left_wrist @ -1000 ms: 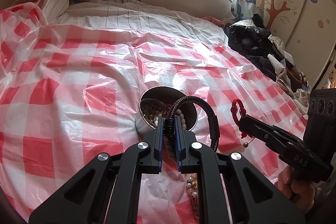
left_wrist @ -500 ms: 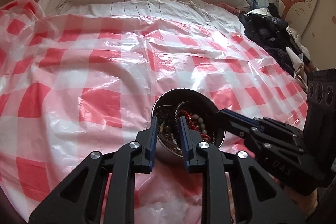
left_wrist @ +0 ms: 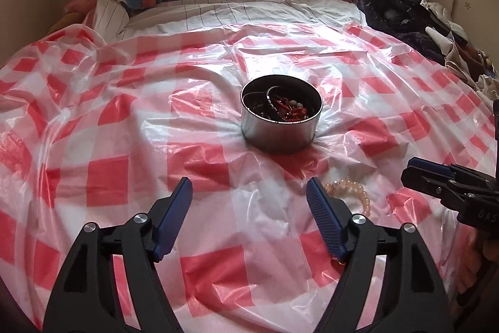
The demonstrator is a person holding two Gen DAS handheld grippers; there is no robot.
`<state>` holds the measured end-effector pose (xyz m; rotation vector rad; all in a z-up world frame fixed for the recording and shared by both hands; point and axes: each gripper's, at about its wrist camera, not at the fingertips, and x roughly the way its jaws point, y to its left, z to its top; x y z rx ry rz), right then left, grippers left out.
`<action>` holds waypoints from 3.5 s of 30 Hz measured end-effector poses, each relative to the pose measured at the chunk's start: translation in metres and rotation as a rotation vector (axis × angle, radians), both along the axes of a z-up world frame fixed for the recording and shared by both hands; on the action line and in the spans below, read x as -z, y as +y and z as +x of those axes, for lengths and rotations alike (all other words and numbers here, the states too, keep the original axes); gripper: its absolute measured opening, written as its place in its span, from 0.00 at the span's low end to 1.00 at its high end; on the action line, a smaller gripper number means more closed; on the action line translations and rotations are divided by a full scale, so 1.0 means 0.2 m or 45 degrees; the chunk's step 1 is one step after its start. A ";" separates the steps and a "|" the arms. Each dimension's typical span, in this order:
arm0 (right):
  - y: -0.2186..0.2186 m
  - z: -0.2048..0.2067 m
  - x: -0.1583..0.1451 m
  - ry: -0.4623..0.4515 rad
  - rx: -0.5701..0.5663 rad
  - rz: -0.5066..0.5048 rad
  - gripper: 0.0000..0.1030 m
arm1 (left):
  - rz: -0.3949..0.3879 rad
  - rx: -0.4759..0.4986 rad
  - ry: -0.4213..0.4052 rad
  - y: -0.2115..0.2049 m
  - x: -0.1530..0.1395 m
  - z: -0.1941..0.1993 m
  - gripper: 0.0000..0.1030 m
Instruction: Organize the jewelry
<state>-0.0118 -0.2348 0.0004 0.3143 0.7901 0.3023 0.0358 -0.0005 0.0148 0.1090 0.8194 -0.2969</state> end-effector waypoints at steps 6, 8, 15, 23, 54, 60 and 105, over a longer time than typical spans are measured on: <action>0.05 0.01 0.00 -0.003 -0.030 0.014 0.43 | 0.051 0.058 -0.046 -0.08 -0.03 -0.03 0.80; 0.06 0.00 0.00 -0.013 -0.045 -0.003 0.47 | 0.067 0.067 -0.053 -0.10 -0.03 -0.04 0.80; 0.08 0.01 0.01 -0.002 -0.067 -0.014 0.48 | 0.113 0.075 -0.074 -0.12 -0.04 -0.04 0.81; 0.11 0.01 0.02 0.013 -0.093 -0.033 0.51 | 0.140 0.085 -0.076 -0.13 -0.03 -0.05 0.83; 0.15 0.04 0.08 0.053 -0.072 -0.249 0.61 | 0.074 0.049 0.012 -0.04 0.01 0.02 0.87; 0.24 0.11 0.10 0.015 -0.077 -0.301 0.62 | 0.111 0.073 -0.020 -0.07 -0.02 -0.01 0.89; -0.02 -0.12 0.00 0.007 0.109 -0.310 0.79 | 0.446 0.256 0.034 -0.22 0.17 -0.06 0.92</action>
